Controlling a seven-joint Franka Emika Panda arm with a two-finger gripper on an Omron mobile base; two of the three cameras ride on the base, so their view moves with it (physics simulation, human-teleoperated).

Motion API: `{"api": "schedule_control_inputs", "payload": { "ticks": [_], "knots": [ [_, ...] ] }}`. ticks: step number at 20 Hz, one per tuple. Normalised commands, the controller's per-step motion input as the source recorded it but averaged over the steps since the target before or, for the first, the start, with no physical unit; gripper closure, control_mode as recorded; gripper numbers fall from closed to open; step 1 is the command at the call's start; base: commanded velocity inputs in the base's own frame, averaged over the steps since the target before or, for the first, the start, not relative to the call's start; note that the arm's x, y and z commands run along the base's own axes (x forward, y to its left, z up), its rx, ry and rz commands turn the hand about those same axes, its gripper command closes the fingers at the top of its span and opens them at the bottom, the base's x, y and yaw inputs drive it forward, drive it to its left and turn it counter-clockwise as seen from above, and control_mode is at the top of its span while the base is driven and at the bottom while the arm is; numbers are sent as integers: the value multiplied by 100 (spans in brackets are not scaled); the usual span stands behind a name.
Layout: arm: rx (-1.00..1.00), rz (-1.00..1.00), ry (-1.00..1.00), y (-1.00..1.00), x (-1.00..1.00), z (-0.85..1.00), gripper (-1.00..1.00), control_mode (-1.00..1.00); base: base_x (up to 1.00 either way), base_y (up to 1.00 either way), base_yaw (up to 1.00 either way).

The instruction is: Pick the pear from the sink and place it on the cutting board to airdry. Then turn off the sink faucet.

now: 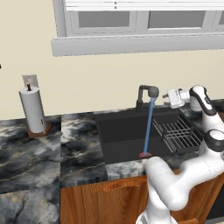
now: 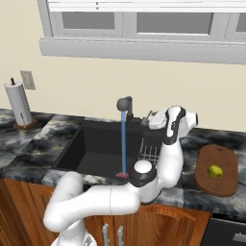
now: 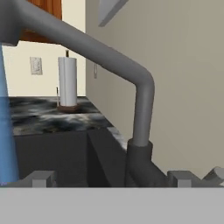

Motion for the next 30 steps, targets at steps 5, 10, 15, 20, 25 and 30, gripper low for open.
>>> {"api": "schedule_control_inputs", "payload": {
  "ticks": [5,10,15,20,25,30],
  "knots": [
    [2,0,1,-11,36,-6,-100,-100,0,0,0],
    [2,0,2,-10,33,-11,-100,-100,0,0,0],
    [2,0,3,-4,30,-16,-100,-100,0,0,0],
    [2,0,2,-1,33,-9,-100,-100,0,0,0],
    [2,0,1,0,33,0,-100,-100,0,0,0],
    [1,0,1,0,36,0,-100,-100,0,0,0]
  ]
}}
